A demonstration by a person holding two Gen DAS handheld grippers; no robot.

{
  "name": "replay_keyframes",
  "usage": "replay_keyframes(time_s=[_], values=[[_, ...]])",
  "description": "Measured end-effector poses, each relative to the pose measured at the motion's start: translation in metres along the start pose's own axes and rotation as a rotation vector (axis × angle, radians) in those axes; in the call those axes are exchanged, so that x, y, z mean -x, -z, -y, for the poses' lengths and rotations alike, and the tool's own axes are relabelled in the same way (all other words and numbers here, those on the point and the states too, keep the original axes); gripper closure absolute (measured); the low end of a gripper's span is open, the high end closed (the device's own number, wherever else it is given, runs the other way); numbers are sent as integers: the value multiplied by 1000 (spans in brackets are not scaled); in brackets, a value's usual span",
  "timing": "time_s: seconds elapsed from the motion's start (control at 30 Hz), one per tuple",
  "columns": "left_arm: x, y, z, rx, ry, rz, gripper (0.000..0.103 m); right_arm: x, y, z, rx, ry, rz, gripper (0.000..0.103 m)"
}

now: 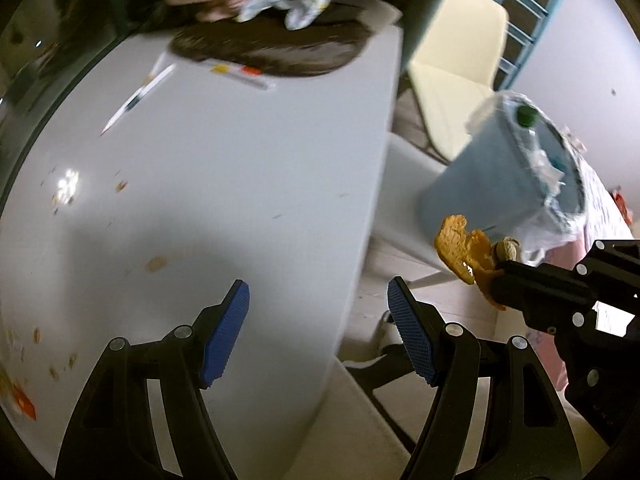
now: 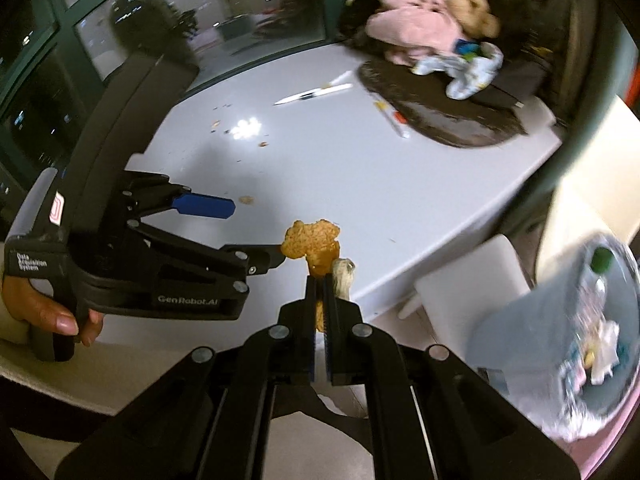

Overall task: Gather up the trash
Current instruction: 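Carry the yellow crumbs in the right tool over to the trash bin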

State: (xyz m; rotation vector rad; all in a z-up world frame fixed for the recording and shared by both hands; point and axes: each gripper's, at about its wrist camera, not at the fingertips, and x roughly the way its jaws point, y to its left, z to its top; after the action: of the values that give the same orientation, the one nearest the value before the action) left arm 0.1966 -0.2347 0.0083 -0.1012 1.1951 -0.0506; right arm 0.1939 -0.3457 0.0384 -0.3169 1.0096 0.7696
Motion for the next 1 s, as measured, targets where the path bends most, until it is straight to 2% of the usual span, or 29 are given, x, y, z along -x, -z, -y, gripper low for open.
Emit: replay_keyframes(time_s=[0.33,0.57,0.83,1.0], values=[[-15,-37,119,-170,66,-7,34,49,38,80,-129,72,43,98],[-20,-65,193,-294,113,20,34,78,60,134,-222,148,93,98],[-31,-100,259,-408,143,42,34,102,79,197,-347,221,146,98],[-46,-111,280,-433,151,23,34,101,84,226,-394,241,125,98]])
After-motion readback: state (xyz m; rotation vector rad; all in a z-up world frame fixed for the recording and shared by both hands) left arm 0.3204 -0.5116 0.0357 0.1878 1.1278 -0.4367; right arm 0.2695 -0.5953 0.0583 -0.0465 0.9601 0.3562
